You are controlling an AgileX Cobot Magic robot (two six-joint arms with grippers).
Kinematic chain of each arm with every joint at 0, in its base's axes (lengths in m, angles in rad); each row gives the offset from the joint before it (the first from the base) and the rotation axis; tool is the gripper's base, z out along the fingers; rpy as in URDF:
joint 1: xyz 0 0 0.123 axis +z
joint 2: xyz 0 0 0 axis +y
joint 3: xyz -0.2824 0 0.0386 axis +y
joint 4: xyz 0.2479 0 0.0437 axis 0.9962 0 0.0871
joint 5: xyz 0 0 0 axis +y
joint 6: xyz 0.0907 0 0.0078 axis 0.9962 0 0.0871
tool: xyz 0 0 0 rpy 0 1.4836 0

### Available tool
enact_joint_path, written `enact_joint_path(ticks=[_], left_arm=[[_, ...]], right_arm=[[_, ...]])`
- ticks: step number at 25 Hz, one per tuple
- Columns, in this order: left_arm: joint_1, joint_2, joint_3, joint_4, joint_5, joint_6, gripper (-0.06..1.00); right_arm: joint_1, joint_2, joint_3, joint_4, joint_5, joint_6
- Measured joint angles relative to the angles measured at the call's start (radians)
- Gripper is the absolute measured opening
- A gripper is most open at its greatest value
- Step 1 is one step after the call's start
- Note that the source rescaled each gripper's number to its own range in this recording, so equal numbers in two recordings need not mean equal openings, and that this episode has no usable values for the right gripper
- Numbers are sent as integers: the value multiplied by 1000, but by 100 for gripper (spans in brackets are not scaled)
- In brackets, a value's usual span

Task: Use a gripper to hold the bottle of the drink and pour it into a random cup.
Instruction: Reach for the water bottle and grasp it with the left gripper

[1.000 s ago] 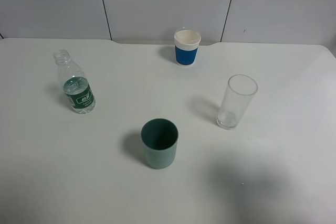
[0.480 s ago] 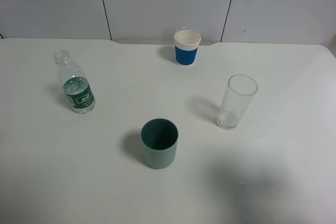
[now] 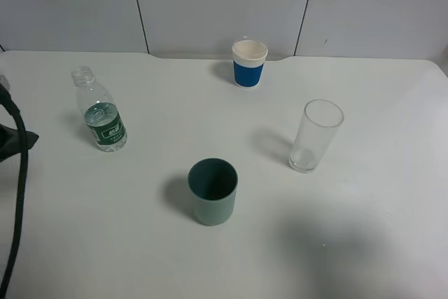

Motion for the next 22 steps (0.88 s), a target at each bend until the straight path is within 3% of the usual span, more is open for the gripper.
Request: enact_joint_path(ticks=[14, 22], left_arm=[[-35, 236, 97, 172, -433, -21, 100], [-34, 416, 102, 190, -562, -34, 100]], right_arm=[[0, 0, 0, 0, 0, 0], [0, 0, 0, 0, 0, 0]])
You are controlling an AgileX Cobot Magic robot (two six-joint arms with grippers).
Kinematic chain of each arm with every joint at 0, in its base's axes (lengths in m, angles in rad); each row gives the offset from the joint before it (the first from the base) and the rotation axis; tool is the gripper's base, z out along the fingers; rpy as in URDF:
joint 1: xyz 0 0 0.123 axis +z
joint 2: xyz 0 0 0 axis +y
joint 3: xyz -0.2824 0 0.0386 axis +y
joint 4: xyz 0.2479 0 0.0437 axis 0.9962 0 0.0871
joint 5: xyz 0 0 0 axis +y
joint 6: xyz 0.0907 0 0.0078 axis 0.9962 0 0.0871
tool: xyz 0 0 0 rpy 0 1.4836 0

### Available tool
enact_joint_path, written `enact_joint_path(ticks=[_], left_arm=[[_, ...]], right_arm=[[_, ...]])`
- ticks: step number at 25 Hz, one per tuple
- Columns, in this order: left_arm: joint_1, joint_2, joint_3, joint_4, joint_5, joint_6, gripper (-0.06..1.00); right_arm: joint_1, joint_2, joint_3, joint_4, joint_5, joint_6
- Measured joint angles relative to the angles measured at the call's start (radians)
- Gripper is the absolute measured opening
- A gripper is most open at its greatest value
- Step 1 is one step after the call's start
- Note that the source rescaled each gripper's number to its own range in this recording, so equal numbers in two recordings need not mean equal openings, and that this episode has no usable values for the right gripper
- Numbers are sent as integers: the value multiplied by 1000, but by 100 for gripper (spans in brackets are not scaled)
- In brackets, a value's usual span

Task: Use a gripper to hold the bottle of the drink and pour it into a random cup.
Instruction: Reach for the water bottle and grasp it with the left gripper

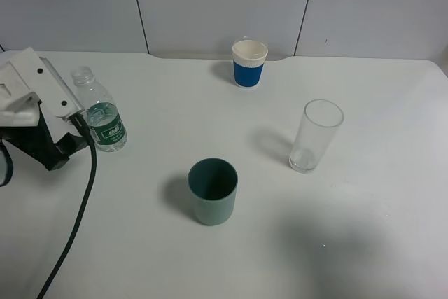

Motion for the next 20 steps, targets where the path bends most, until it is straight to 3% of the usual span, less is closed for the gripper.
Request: enact_joint_path(ticks=[11, 15, 20], left_arm=[[109, 178, 2, 36, -165, 9, 100], [137, 227, 2, -49, -223, 85, 100], [139, 245, 2, -233, -230, 325, 100]], right_arm=[[0, 0, 0, 0, 0, 0], [0, 0, 0, 0, 0, 0], [0, 0, 0, 0, 0, 0]])
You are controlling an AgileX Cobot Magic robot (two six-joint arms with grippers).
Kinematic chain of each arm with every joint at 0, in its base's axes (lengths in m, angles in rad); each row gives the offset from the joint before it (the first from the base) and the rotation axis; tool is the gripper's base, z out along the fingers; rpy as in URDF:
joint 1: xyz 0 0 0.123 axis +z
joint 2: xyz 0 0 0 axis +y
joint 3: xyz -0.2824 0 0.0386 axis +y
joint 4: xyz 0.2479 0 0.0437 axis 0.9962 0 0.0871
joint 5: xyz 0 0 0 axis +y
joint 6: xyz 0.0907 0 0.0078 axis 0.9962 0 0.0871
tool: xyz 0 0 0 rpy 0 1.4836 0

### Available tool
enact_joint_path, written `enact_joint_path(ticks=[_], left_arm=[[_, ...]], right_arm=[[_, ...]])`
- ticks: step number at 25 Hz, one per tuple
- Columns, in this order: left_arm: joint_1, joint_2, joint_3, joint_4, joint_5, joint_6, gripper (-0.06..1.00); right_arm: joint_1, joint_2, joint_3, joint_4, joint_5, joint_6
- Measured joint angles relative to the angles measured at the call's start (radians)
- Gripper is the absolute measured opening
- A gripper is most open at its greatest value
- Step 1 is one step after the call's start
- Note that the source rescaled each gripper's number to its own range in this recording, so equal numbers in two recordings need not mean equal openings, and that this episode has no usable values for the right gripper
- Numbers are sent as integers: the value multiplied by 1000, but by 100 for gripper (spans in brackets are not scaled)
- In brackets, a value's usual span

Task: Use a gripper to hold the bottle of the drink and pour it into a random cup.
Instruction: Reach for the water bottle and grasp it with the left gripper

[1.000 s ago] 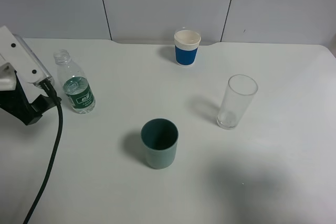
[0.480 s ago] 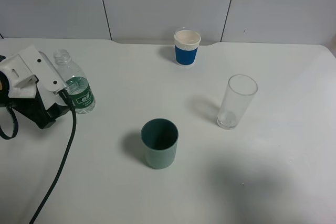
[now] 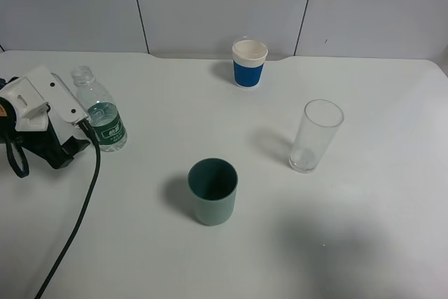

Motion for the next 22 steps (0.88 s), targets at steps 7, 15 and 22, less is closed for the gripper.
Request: enact_joint_path(ticks=[7, 15, 22], left_arm=[[0, 2, 0, -227, 13, 260, 100], [0, 4, -39, -217, 157, 165, 100], [0, 4, -42, 40, 196, -213, 100]], right_arm=[[0, 0, 0, 0, 0, 0], [0, 0, 0, 0, 0, 0], [0, 0, 0, 0, 0, 0]])
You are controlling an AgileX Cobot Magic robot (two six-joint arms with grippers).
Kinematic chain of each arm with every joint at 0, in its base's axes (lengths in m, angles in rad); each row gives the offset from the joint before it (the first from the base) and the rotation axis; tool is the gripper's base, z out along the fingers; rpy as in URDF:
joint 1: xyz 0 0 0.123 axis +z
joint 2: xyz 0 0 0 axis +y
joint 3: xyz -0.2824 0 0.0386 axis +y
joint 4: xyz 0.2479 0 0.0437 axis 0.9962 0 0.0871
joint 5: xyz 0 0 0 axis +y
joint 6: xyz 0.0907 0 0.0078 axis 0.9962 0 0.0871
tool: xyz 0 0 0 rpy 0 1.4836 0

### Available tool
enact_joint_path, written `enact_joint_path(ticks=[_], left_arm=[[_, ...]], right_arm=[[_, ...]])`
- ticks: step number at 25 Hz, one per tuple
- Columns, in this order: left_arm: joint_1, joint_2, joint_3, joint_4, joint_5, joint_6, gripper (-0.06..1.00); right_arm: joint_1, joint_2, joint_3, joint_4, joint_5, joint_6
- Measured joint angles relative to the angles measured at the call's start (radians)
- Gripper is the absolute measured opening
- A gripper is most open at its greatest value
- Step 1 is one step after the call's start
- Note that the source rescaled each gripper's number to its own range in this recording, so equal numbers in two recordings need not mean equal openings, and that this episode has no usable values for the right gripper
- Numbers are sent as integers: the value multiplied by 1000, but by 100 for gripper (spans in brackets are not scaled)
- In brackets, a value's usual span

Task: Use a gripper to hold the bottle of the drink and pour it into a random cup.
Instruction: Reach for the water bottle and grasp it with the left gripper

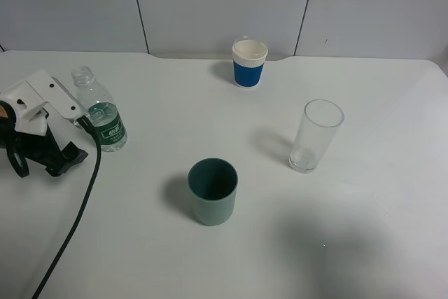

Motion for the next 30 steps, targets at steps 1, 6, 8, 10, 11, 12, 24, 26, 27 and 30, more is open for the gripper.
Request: enact_joint_path(ticks=[1, 6, 8, 10, 11, 12, 24, 26, 27, 30], left_arm=[[0, 0, 0, 74, -2, -81, 100], [0, 0, 0, 466, -103, -621, 100], [0, 1, 0, 600, -200, -822, 100], [0, 26, 0, 725, -296, -972, 100], [0, 41, 0, 740, -309, -986, 100], [0, 54, 0, 751, -320, -992, 100], [6, 255, -2, 775, -574, -960, 100], [23, 269, -2, 780, -600, -959, 100], [33, 272, -2, 787, -615, -959, 100], [71, 273, -2, 808, -671, -959, 100]], right_arm=[[0, 0, 0, 0, 0, 0], [0, 0, 0, 0, 0, 0], [0, 0, 0, 0, 0, 0], [0, 0, 0, 0, 0, 0], [0, 0, 0, 0, 0, 0], [0, 0, 0, 0, 0, 0], [0, 0, 0, 0, 0, 0], [0, 0, 0, 0, 0, 0], [0, 0, 0, 0, 0, 0], [0, 0, 0, 0, 0, 0]])
